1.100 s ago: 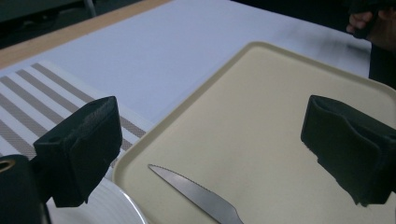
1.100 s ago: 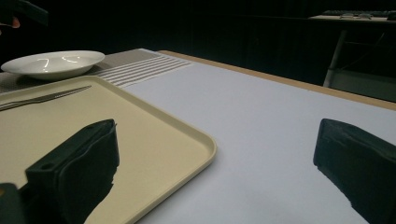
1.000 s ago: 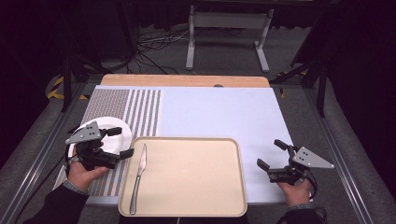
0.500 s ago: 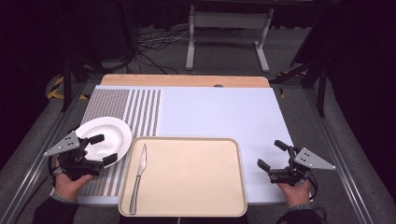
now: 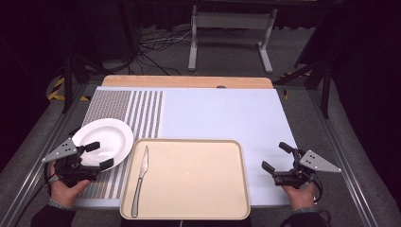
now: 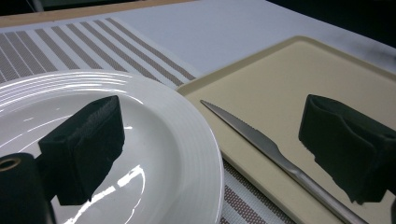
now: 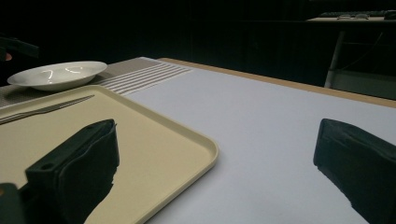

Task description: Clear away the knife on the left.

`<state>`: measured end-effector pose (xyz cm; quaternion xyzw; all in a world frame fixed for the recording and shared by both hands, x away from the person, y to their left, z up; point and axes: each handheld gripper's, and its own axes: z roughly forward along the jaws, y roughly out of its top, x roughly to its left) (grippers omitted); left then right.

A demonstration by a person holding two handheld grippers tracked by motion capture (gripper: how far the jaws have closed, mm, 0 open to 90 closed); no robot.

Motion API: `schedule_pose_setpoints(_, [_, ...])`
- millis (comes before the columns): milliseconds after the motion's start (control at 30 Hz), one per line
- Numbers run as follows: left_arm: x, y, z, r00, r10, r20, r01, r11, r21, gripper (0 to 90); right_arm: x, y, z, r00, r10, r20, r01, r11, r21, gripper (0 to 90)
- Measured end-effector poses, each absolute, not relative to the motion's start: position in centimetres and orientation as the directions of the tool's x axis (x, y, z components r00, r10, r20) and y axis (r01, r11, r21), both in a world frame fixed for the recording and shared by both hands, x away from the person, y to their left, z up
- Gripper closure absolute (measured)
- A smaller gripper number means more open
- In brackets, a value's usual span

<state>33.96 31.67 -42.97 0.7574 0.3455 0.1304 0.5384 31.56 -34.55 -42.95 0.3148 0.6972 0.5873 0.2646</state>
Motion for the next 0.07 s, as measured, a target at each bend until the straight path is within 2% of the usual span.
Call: schedule_pose_setpoints(67, [33.96, 31.71, -42.95, 0.726, 0.663, -0.183, 0.386, -0.173, 0.906, 7.2, 31.57, -34.56, -42.95, -0.661, 0.751, 0.0, 0.128, 0.112, 0.985, 1.3])
